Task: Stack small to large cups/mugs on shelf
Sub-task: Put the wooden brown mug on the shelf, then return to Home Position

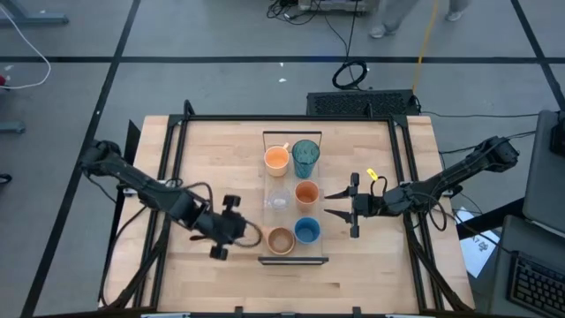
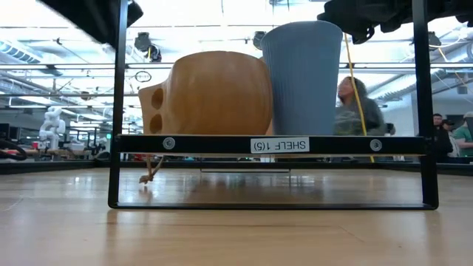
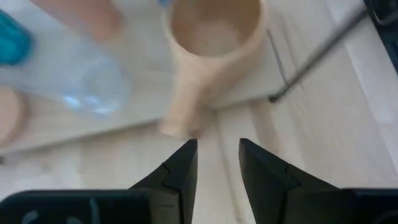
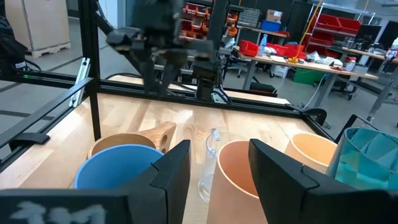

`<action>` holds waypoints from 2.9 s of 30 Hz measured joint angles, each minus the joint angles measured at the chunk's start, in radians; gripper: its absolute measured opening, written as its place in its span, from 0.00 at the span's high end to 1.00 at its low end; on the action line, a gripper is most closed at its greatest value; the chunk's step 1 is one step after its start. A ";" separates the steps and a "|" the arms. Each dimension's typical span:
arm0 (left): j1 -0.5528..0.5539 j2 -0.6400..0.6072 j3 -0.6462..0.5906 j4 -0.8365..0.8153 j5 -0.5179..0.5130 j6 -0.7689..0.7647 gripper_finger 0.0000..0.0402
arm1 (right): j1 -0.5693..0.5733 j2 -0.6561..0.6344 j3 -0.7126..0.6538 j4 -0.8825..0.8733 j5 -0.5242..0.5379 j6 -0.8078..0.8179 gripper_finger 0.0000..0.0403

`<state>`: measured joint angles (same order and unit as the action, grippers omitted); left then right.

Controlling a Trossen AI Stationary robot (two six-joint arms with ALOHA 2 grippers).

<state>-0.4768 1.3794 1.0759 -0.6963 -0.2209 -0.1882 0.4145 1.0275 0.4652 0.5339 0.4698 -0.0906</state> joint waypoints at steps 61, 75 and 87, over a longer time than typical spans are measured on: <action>0.094 -0.125 -0.293 0.553 -0.074 0.163 0.96 | 0.000 -0.047 0.000 -0.015 0.000 0.026 0.62; 0.101 -0.350 -0.293 0.493 -0.155 0.310 0.96 | -0.001 -0.183 0.000 -0.108 0.000 -0.075 0.71; 0.118 -0.420 -0.300 0.481 -0.147 0.351 0.97 | -0.001 -0.234 0.000 -0.194 0.000 -0.123 0.90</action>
<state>-0.3584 0.9592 0.7756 -0.2157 -0.3679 0.1627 0.4137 0.7935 0.4655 0.3403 0.4699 -0.2135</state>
